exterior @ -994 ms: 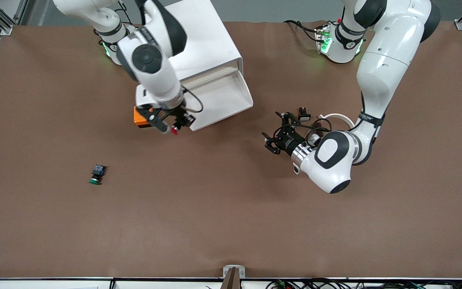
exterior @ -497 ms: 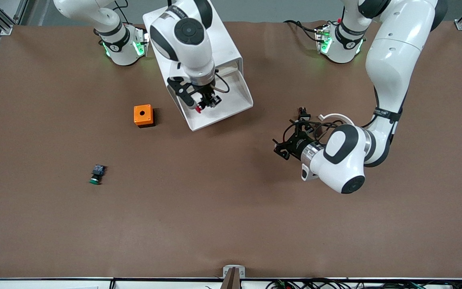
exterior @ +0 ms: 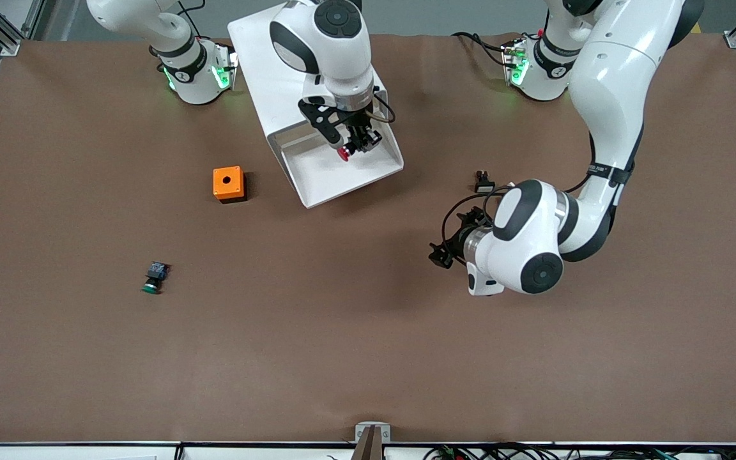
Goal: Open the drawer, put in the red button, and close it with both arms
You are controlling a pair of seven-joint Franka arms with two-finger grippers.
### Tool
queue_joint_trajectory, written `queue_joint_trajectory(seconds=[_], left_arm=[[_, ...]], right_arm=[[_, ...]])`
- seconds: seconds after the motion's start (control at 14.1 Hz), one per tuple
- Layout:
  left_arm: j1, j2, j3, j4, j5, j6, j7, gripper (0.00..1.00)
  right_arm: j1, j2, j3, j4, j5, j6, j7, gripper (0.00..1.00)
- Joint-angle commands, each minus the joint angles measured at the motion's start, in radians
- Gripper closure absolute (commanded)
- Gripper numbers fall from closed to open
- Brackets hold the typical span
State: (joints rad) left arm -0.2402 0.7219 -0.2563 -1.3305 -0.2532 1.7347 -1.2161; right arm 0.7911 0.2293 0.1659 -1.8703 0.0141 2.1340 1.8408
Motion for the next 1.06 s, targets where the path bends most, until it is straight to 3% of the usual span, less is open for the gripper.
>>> queue_joint_trajectory(seconds=[0.0, 0.43, 0.99], left_arm=[[-0.033, -0.033, -0.001, -0.015, 0.071, 0.081, 0.009, 0.00], [-0.053, -0.032, -0.003, -0.015, 0.117, 0.095, 0.009, 0.00], [-0.076, -0.030, -0.001, -0.013, 0.158, 0.124, 0.010, 0.00]], right_arm=[[0.047, 0.018, 0.003, -0.032, 0.010, -0.032, 0.052, 1.00], [-0.015, 0.036, 0.000, -0.029, 0.012, -0.032, 0.002, 1.00], [-0.016, 0.085, 0.000, 0.006, 0.042, -0.031, 0.006, 1.00]])
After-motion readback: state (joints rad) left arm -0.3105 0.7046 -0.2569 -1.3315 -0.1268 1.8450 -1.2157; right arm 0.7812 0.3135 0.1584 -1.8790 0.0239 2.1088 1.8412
